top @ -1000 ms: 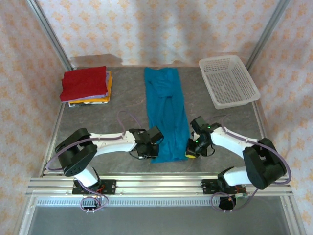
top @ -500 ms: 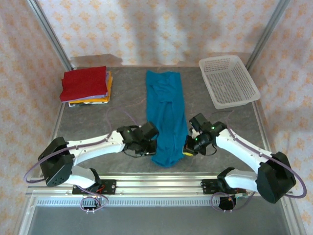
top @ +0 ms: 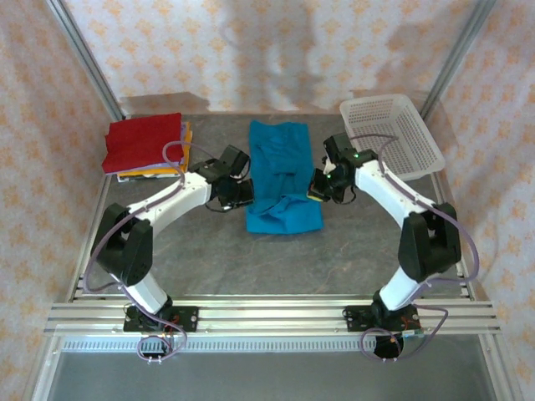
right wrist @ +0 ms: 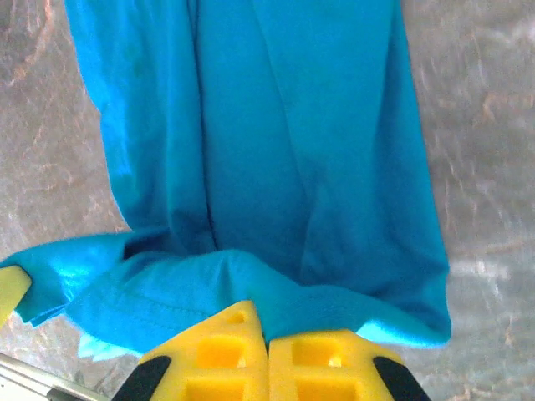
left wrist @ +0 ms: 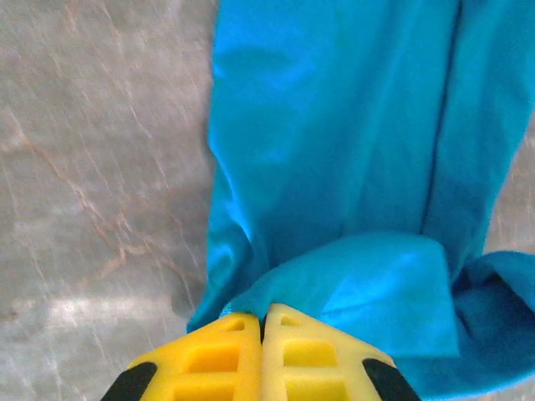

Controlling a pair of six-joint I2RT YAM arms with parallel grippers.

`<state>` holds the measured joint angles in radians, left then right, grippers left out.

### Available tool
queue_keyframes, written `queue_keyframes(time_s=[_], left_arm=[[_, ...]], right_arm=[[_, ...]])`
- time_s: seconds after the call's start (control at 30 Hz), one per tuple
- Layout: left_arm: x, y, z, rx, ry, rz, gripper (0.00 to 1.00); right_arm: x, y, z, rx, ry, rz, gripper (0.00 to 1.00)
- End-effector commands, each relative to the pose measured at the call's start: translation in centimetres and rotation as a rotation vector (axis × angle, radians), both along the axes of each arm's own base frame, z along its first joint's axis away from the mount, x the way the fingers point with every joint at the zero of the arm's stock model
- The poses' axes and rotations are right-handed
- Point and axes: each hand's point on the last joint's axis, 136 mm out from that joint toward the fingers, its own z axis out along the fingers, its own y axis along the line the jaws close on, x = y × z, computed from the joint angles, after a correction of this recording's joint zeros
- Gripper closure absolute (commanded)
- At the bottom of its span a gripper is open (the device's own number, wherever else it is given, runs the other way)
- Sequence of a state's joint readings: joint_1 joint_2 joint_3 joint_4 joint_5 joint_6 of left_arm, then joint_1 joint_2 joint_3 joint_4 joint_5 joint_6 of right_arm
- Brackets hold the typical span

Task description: Fold and stack the t-shirts

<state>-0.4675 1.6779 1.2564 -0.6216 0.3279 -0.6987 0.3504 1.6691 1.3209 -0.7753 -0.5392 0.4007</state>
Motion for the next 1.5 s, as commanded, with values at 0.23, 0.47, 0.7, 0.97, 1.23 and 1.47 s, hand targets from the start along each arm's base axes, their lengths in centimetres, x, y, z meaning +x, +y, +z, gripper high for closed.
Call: queue_keyframes(time_s=[0.23,0.47,0.7,0.97,1.23,1.47], left_arm=[[6.7,-1.3,-0.2,-0.153,-0.033,-0.047,1.0],[8.9,-2.3,-1.0,-0.183,-0.018,-0.059,1.0],[11.3,-1.1,-0.5,-0.168,-0.039,0.007,1.0],[14.6,-0.3,-3.4,-0.215,0.011,0.066,0.93],[16.0,-0.1,0.6,-0.237,-0.073,0.063,0.51],[12.6,-1.1,2.1,-0.27,-0.089,0.061,0.46]], right_arm=[[5.9,0.0,-1.5,-0.074,-0.02,0.06,1.0],[8.3,-0.6,-1.8,-0.085,-0.025,0.025,1.0],[10.4,-1.0,-2.4,-0.084,-0.02,0.002,1.0],[13.3,-0.8,-4.8,-0.058,0.042,0.004,0.83],[13.3,-3.1,-0.4,-0.104,-0.034,-0.007,0.53],[9.6,-2.6,0.9,0.002,-0.049,-0.035,0.5]])
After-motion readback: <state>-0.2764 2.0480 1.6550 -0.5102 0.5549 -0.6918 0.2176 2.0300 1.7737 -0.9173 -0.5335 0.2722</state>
